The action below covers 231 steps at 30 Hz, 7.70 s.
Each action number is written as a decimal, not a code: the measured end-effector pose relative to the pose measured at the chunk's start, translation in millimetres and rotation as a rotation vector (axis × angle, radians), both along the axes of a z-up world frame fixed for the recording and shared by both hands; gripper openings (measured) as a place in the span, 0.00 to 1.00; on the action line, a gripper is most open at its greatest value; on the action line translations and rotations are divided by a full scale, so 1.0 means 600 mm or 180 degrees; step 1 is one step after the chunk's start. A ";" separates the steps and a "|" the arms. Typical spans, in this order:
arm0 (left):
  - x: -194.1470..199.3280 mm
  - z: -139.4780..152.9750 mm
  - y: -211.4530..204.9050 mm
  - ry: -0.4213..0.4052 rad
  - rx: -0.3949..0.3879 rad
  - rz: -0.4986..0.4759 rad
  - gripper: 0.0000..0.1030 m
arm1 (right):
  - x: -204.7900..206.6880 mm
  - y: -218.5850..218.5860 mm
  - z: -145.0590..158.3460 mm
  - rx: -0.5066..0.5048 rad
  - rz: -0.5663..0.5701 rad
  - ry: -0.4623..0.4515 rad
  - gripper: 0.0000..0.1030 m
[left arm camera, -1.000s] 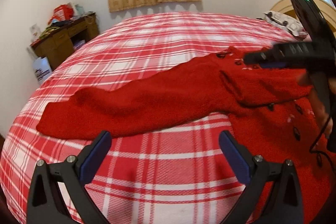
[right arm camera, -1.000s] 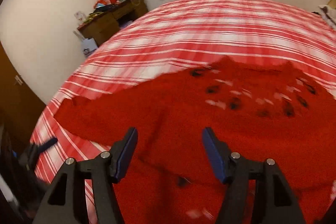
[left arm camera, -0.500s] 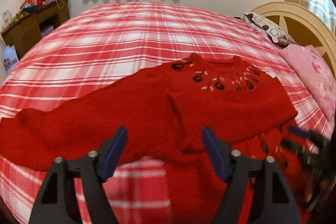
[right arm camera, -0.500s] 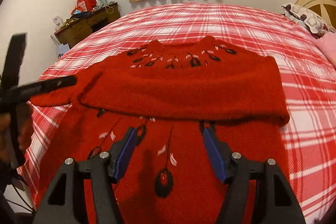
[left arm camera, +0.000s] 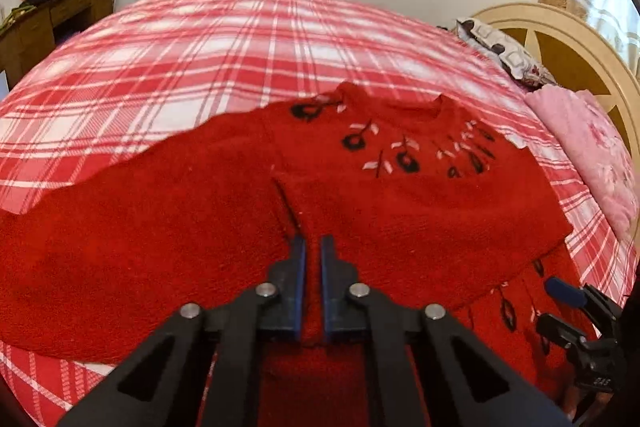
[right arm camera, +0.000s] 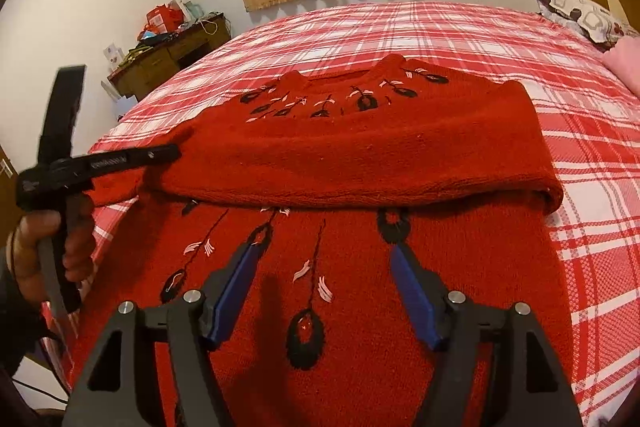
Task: Fold small clothes
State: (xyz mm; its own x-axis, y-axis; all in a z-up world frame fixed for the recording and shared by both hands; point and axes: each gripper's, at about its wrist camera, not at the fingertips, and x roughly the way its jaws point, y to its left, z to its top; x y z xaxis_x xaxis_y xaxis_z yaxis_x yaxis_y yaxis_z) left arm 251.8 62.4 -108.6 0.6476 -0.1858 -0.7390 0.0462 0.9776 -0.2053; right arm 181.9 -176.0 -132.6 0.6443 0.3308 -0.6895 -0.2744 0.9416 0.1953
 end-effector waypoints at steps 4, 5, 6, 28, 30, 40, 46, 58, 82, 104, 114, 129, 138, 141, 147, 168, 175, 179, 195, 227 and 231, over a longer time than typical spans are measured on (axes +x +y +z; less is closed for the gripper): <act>-0.008 0.027 0.010 -0.0153 0.0109 0.0092 0.06 | -0.007 -0.006 0.003 0.0042 -0.0020 -0.0060 0.69; -0.008 0.033 0.015 -0.0184 0.0130 0.0125 0.06 | -0.008 -0.007 0.003 0.0051 -0.0025 -0.0069 0.69; -0.013 0.039 0.023 -0.0210 0.0100 0.0155 0.06 | -0.008 -0.008 0.002 0.0050 -0.0027 -0.0066 0.69; -0.023 -0.018 0.041 -0.0086 0.0042 0.0319 0.12 | 0.017 -0.188 0.005 0.1139 -0.1247 0.0232 0.70; -0.025 -0.022 0.045 -0.0101 -0.0008 0.0308 0.13 | 0.033 -0.170 0.010 0.1121 -0.1037 0.0308 0.70; -0.033 -0.021 0.037 -0.0162 0.0000 0.0256 0.64 | 0.062 -0.217 -0.008 0.1376 -0.1532 0.0251 0.69; -0.028 -0.030 0.054 -0.0086 -0.0100 0.0395 0.71 | 0.037 -0.184 0.035 0.0815 -0.1624 0.0189 0.70; -0.031 -0.033 0.035 -0.0052 0.0200 0.0327 0.79 | 0.108 -0.129 0.010 0.0014 -0.1051 0.0379 0.71; -0.196 -0.010 0.339 -0.0103 0.0674 0.1527 0.87 | 0.085 0.083 -0.014 -0.0783 -0.0318 0.0051 0.78; -0.188 -0.033 0.535 -0.0063 -0.0054 0.2472 0.65 | 0.086 0.077 -0.014 -0.0693 -0.0316 0.0028 0.79; -0.162 -0.034 0.541 -0.0027 -0.0022 0.2345 0.17 | 0.086 0.077 -0.015 -0.0694 -0.0316 0.0027 0.79; -0.193 0.070 0.506 -0.0514 -0.0186 0.2057 0.15 | 0.086 0.077 -0.015 -0.0691 -0.0315 0.0028 0.79; -0.187 0.122 0.447 -0.0722 -0.0271 0.1739 0.13 | 0.086 0.077 -0.015 -0.0691 -0.0313 0.0031 0.80; -0.182 0.144 0.428 -0.0797 -0.0275 0.1630 0.13 | 0.087 0.075 -0.013 -0.0676 -0.0307 0.0042 0.80; -0.157 0.179 0.388 -0.0885 -0.0319 0.1443 0.13 | 0.067 0.053 0.025 -0.0379 -0.0321 0.0059 0.80; -0.076 0.250 0.242 -0.1058 -0.0453 0.0964 0.13 | -0.043 -0.077 0.076 -0.0365 -0.0553 -0.0038 0.80; -0.055 0.279 0.189 -0.1132 -0.0482 0.0814 0.13 | -0.073 -0.099 0.062 -0.0315 -0.0596 -0.0025 0.80; -0.048 0.298 0.163 -0.1199 -0.0475 0.0743 0.13 | -0.084 -0.105 0.057 -0.0281 -0.0610 -0.0041 0.80; -0.007 0.349 0.055 -0.1376 -0.0503 0.0491 0.13 | -0.095 -0.121 0.041 -0.0087 -0.0627 -0.0066 0.80; 0.056 0.169 -0.268 -0.0953 0.0200 -0.0337 0.34 | -0.088 -0.121 -0.002 0.0060 -0.0497 0.0142 0.80; 0.000 0.165 -0.243 -0.1144 0.0472 -0.0458 0.59 | -0.089 -0.121 -0.003 0.0064 -0.0495 0.0139 0.80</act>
State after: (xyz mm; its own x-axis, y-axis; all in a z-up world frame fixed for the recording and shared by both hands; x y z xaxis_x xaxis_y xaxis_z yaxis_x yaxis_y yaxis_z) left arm 251.9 -83.6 -9.7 0.8445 -0.2019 -0.4960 0.2278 0.9737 -0.0085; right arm 128.5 -248.3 -134.3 0.6583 0.2435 -0.7123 -0.1166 0.9678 0.2231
